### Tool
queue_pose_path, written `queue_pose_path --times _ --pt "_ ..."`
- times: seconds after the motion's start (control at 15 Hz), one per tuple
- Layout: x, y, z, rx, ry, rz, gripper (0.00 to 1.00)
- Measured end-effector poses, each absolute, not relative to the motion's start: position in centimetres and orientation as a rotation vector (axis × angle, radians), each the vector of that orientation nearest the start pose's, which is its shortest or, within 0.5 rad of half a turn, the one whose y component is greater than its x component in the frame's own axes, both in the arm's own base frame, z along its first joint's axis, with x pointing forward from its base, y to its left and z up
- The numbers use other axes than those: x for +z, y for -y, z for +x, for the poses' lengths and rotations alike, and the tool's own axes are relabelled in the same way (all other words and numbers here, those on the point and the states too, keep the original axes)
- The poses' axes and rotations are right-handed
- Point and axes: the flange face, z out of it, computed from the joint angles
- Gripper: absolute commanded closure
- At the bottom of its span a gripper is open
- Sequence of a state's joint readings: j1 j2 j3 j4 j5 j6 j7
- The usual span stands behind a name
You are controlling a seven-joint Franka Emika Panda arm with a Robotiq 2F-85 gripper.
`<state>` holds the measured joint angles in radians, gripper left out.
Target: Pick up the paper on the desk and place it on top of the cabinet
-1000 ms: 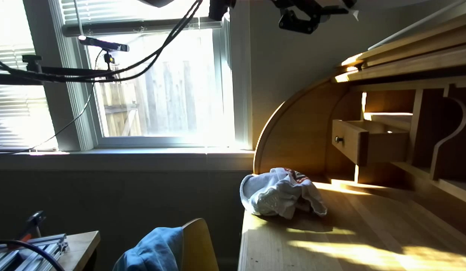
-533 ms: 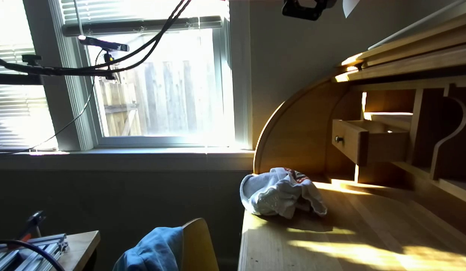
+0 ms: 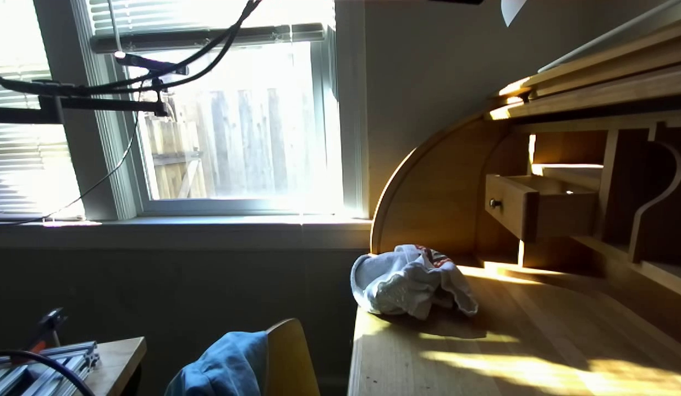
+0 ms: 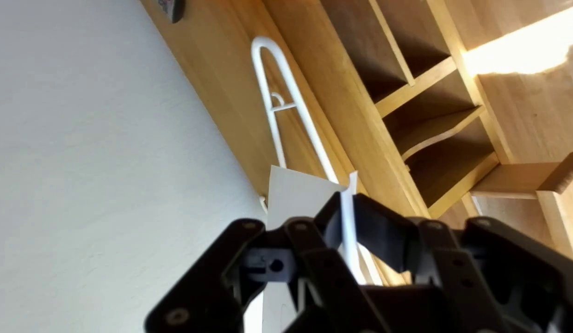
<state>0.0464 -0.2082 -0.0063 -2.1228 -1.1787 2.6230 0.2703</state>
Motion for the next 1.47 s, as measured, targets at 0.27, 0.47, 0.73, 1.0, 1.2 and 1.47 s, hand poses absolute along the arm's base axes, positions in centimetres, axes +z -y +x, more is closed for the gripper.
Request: queue_pose_path --times 0.27,0.47,0.73,1.0,1.2,1.47 --pt "59.4 -2.3 54.7 0.823 -0.812 1.963 0.97" --pt "60.0 -0.5 55.7 0.8 -0.903 1.895 0.97" --pt "59.0 3.1 57.4 0.756 -0.927 1.879 0.97" --pt "57.6 5.0 59.1 0.715 -0.941 1.867 0.97" --pt "56.9 5.4 60.3 0.678 -0.97 1.81 0.97" --pt "56.2 6.1 61.7 0.629 -1.0 1.702 0.97"
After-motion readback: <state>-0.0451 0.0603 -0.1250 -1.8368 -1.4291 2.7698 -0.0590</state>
